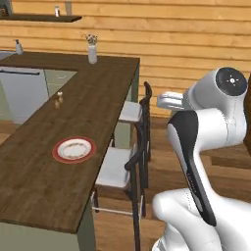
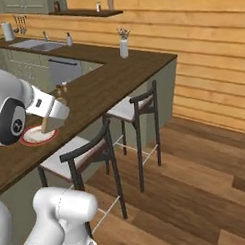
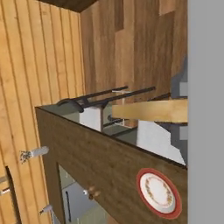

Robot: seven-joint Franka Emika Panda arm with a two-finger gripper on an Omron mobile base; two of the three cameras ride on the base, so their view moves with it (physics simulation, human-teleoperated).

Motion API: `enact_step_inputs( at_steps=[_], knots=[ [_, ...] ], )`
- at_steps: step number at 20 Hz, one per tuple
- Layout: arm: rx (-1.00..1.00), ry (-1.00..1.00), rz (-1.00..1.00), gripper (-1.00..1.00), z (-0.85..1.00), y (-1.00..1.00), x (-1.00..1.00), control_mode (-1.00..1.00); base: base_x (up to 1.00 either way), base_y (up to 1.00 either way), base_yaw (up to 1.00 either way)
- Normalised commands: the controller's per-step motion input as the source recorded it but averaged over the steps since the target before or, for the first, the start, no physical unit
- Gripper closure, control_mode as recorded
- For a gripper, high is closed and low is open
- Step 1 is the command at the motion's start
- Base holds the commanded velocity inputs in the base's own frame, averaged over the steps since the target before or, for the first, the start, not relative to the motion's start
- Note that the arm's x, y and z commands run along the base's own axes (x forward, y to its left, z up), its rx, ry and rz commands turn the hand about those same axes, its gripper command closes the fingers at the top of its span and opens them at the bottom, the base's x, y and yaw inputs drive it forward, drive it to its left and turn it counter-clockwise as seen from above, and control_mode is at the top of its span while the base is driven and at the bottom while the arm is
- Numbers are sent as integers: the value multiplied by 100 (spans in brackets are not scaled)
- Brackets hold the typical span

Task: Start the toaster. Once the lever pops up, take the bread to the plate on the dining counter.

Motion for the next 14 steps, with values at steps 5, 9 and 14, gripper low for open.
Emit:
enact_step_inputs(
  at_steps=[5,9,14],
  knots=[
    [0,0,0,100,0,0,0,100,18,-46,70],
    [0,0,0,100,0,0,0,100,24,-54,65],
    [0,0,0,100,0,0,0,100,17,-70,59]
  ],
)
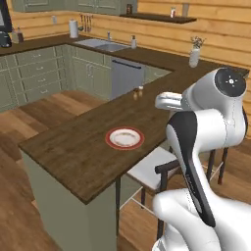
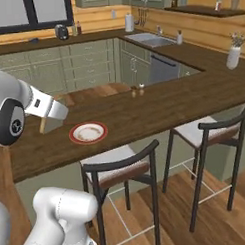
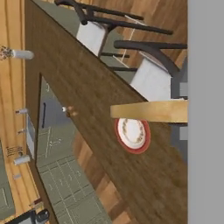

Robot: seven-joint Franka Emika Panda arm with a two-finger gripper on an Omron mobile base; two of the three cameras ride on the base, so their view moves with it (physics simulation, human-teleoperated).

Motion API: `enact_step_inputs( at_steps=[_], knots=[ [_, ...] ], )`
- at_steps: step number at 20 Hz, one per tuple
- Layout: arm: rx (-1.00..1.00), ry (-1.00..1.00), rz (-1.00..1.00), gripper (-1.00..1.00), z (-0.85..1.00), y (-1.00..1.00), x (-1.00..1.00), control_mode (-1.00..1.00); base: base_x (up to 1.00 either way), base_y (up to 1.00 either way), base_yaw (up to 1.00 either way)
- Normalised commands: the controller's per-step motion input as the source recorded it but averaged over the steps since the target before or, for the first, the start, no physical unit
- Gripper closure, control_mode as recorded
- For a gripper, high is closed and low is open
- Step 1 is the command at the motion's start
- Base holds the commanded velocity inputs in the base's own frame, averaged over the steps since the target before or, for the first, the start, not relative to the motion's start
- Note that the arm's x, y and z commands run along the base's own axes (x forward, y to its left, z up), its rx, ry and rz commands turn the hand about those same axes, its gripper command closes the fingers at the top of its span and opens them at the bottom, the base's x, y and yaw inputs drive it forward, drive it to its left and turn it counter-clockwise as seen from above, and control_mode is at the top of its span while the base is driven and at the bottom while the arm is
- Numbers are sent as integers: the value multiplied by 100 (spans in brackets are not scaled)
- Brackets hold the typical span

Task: Start the toaster. Once the lever pops up, take the bread to the plate on the dining counter.

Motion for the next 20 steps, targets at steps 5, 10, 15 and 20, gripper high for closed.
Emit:
enact_step_inputs(
  at_steps=[5,10,15,20],
  knots=[
    [0,0,0,100,0,0,0,100,12,-77,56],
    [0,0,0,100,0,0,0,100,4,-69,59],
    [0,0,0,100,0,0,0,100,0,-83,51],
    [0,0,0,100,0,0,0,100,8,-91,36]
  ],
)
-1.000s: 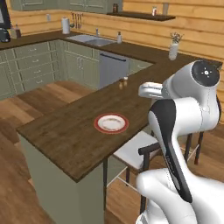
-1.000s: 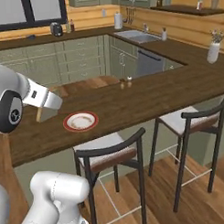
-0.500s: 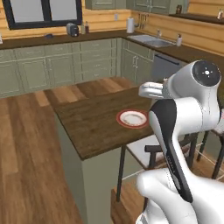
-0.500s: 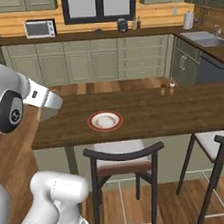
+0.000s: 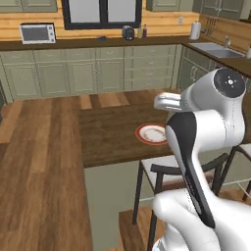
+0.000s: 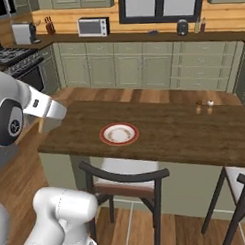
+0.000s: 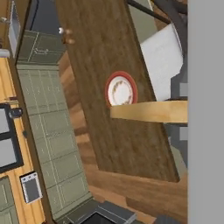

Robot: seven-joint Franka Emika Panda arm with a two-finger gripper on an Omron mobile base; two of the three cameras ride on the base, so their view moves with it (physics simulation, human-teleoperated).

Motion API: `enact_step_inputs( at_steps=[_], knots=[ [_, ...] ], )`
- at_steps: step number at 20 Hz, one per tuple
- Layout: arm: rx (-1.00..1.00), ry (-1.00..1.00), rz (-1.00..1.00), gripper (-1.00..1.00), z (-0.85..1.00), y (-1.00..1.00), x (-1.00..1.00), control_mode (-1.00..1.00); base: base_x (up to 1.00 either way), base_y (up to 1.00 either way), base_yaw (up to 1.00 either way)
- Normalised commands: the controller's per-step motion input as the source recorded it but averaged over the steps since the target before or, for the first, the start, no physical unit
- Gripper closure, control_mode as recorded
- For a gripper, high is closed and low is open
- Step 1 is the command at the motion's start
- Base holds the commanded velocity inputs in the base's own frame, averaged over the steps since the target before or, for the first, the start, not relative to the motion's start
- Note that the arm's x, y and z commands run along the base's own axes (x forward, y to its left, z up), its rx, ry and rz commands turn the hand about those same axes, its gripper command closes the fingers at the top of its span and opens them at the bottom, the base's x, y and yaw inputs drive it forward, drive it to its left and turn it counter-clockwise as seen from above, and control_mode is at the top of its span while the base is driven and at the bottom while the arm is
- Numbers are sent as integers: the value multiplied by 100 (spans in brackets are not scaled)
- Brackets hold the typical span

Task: Start the toaster. Once the lever pops up, take the bread to the plate on the dining counter.

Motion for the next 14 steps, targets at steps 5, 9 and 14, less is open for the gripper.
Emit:
enact_step_inputs(
  at_steps=[5,9,14],
  knots=[
    [15,6,19,100,-14,-52,32,-100,12,-33,13],
    [24,14,33,100,-44,-87,79,-100,0,0,0],
    [16,18,32,100,-67,-61,100,-100,0,0,0]
  ],
)
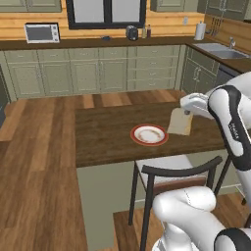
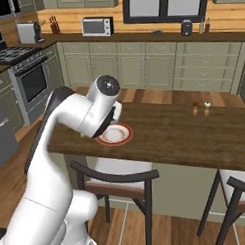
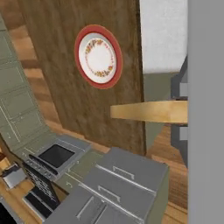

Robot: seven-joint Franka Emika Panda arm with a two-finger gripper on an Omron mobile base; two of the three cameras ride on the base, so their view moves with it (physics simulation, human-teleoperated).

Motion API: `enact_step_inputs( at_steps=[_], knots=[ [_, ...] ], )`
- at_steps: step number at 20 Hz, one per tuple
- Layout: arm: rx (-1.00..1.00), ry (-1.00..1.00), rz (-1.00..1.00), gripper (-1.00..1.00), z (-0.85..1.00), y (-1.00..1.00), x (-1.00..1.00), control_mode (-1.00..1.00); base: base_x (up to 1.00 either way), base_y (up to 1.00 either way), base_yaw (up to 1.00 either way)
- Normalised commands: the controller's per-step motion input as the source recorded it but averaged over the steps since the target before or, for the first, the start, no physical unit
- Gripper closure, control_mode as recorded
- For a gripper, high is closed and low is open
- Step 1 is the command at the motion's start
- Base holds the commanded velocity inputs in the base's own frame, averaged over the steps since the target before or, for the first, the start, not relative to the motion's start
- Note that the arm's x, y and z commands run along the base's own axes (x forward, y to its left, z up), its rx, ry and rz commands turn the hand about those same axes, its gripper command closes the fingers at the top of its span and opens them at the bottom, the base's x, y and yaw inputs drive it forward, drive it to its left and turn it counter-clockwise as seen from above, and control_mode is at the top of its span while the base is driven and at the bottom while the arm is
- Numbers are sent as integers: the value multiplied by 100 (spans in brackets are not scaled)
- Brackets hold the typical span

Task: Start the toaster. Once the lever pops up, take the bread to the plate on the dining counter.

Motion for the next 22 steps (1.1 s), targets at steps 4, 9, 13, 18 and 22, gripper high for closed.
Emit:
enact_step_inputs(
  at_steps=[4,9,13,18,22],
  knots=[
    [2,11,26,100,-81,-6,100,-100,0,0,0],
    [0,7,21,100,-79,0,100,-100,0,0,0],
    [0,0,16,100,-61,2,91,-100,0,0,0],
    [2,-1,2,100,-35,15,78,-100,0,0,0],
    [4,0,-6,100,-28,18,72,-100,0,0,0]
  ],
)
